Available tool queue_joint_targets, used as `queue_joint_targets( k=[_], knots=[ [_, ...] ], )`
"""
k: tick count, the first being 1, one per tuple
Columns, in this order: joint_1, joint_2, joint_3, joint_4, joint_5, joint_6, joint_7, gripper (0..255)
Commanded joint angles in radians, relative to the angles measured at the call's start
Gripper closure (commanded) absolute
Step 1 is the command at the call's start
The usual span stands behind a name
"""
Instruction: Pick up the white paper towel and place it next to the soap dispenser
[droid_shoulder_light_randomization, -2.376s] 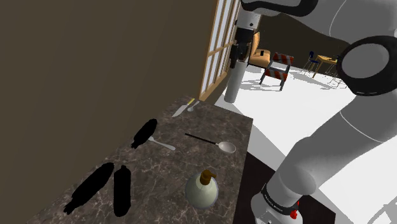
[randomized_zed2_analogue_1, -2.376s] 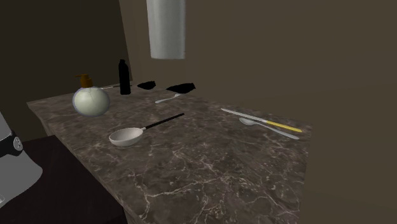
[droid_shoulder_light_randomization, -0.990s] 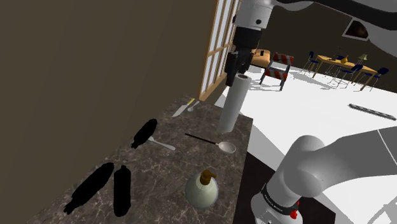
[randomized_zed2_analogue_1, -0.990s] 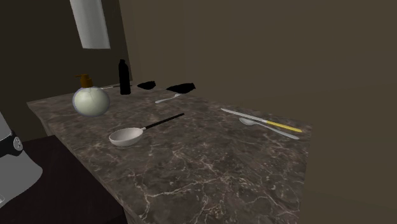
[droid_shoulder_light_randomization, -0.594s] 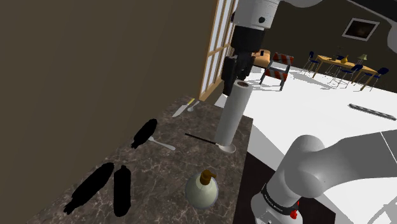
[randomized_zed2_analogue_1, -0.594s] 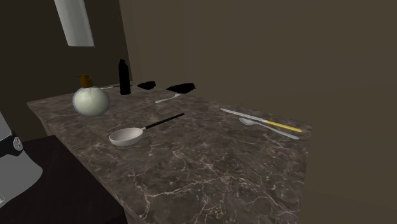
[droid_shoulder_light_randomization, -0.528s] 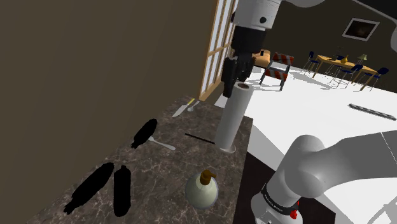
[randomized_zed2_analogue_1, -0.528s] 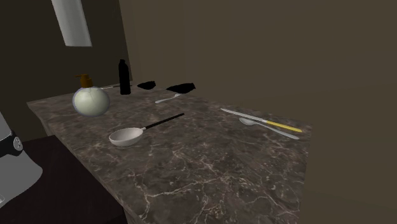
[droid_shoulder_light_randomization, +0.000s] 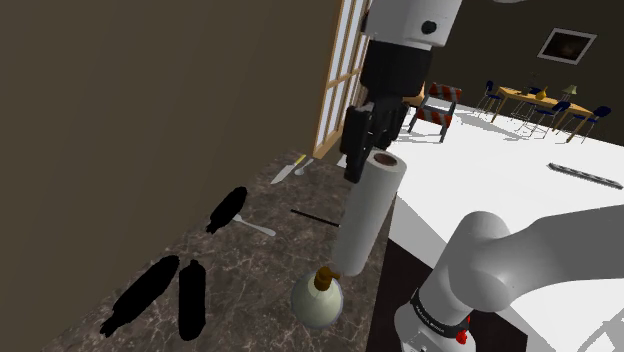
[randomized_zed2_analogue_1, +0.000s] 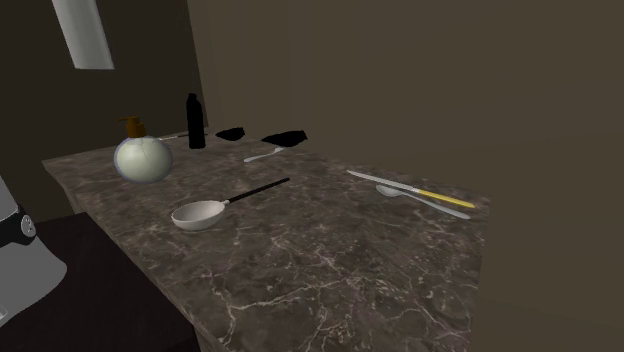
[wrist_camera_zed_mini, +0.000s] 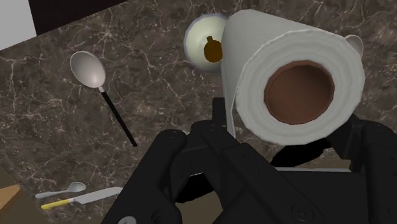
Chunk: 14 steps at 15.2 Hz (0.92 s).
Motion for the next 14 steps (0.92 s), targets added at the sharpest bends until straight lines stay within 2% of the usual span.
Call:
queue_joint_targets(
  k=[1, 6, 14],
  knots=[
    [0.005, 0.011, 0.047, 0.027, 0.030, -0.001, 0.056, 255],
    [0.008, 0.050, 0.164, 0.103, 0.089, 0.002, 0.185, 255],
    [0.023, -0.004, 0.177, -0.040, 0.111, 0.093, 0.161, 255]
  ],
)
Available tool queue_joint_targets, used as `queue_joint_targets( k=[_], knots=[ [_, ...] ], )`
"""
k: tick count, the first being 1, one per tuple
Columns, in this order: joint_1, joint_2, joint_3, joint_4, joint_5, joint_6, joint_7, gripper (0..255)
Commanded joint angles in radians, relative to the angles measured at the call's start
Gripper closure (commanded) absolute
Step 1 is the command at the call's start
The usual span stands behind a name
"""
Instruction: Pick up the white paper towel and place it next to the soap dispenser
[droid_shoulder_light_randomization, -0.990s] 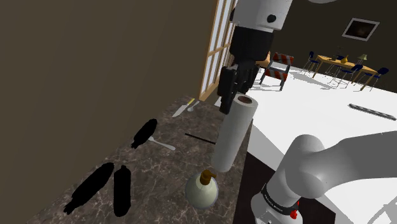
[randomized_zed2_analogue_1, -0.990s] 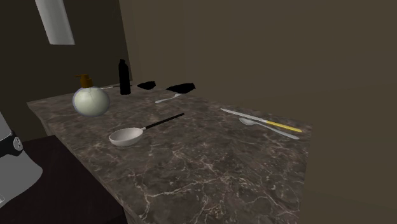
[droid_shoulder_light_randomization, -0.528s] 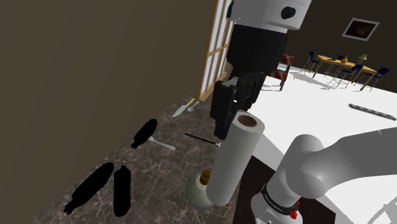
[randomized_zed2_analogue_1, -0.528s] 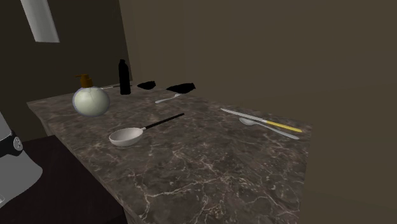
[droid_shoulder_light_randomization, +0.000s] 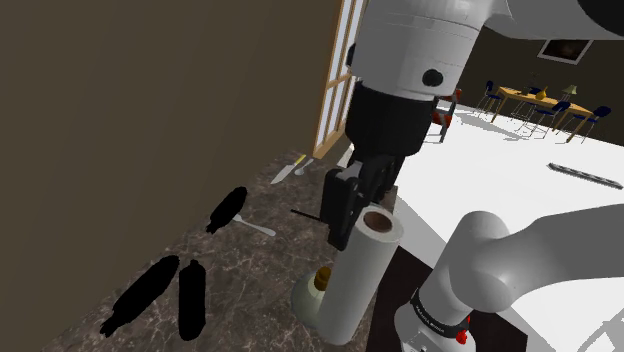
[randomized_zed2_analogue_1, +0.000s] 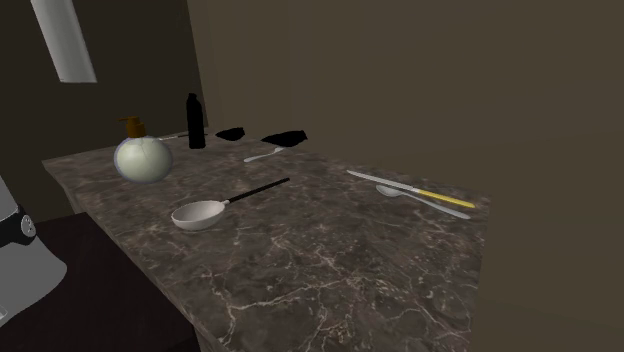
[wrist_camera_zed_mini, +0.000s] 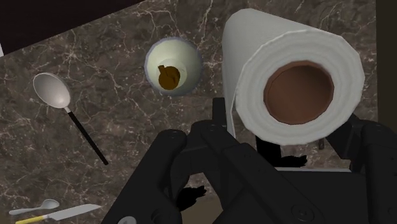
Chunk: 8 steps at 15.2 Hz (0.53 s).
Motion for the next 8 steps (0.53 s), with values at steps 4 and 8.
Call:
queue_joint_targets(
  k=[4, 8],
  knots=[
    [0.008, -0.026, 0.012, -0.084, 0.014, 0.059, -0.015, 255],
    [0.015, -0.045, 0.024, -0.148, 0.027, 0.104, -0.024, 255]
  ],
)
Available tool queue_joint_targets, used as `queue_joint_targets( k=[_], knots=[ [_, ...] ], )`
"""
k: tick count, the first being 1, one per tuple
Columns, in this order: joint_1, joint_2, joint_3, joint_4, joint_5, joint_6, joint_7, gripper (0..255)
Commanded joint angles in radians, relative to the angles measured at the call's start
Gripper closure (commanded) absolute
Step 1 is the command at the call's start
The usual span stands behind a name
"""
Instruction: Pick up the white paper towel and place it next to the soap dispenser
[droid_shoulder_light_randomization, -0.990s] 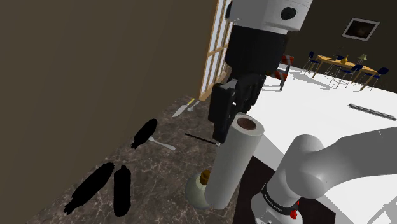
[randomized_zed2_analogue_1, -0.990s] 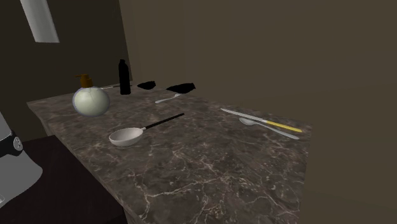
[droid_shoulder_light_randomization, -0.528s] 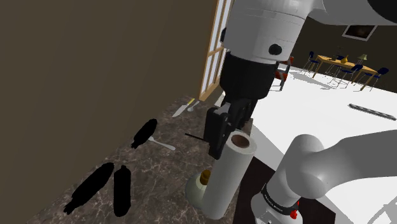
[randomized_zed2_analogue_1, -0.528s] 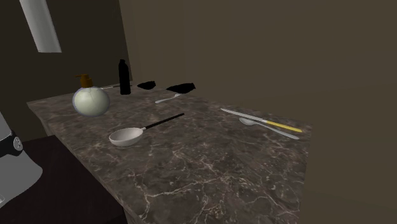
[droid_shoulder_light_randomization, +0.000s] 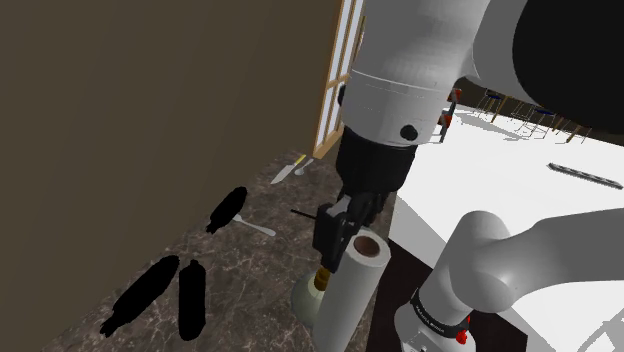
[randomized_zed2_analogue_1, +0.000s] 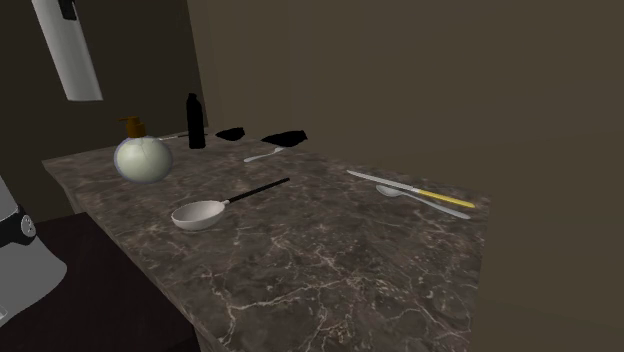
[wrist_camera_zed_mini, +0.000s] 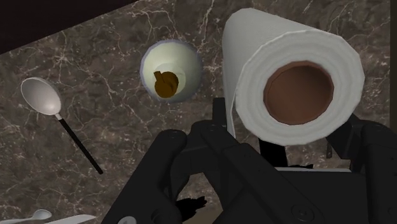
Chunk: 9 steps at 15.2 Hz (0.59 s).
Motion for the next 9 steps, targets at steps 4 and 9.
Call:
queue_joint_targets(
  k=[4, 9],
  knots=[
    [0.008, -0.018, 0.018, -0.076, 0.018, 0.059, -0.010, 255],
    [0.016, -0.033, 0.038, -0.148, 0.037, 0.117, -0.021, 255]
  ],
)
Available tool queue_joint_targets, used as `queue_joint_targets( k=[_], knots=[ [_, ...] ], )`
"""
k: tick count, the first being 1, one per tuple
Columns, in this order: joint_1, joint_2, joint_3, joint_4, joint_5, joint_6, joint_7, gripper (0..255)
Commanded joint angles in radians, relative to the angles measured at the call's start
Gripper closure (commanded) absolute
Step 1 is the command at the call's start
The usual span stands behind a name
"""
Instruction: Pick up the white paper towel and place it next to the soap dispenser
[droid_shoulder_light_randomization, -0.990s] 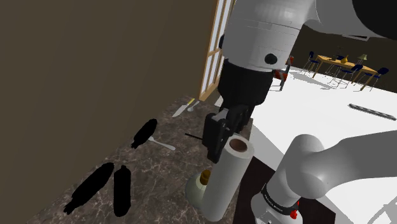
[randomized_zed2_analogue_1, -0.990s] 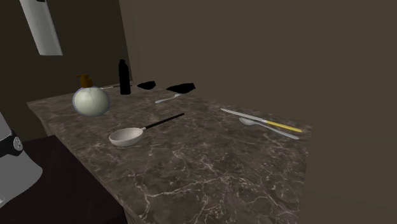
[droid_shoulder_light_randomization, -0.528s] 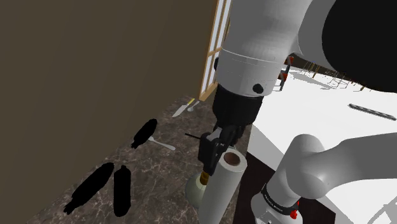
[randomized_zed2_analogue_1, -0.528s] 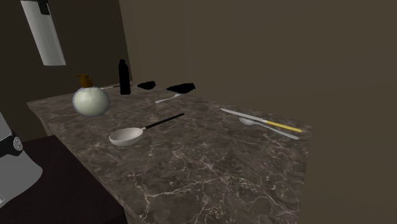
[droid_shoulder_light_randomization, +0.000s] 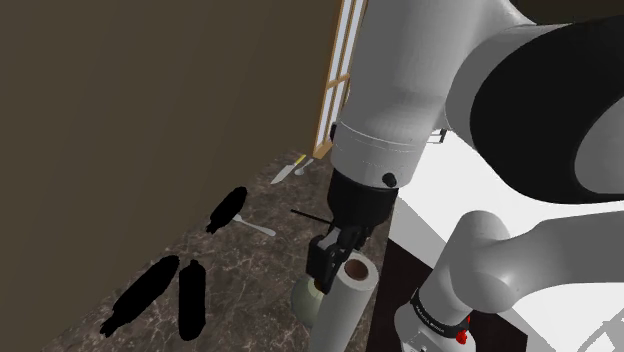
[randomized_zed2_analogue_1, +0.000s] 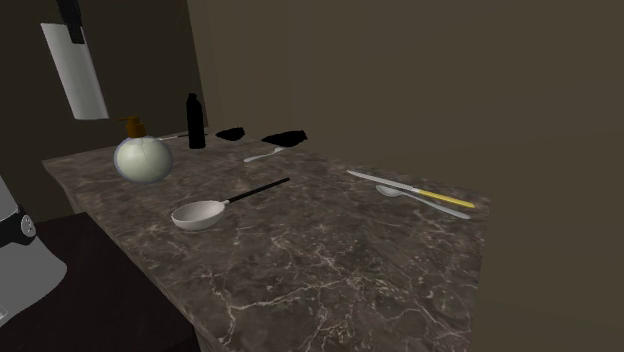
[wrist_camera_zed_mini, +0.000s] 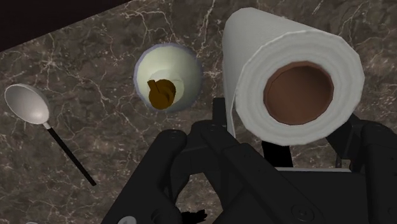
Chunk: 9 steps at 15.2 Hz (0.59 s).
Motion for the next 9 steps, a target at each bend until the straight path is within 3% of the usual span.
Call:
queue_joint_targets(
  k=[1, 9],
  knots=[
    [0.003, -0.004, 0.011, -0.030, 0.009, 0.028, -0.004, 255],
    [0.015, -0.014, 0.050, -0.135, 0.044, 0.124, -0.019, 255]
  ],
)
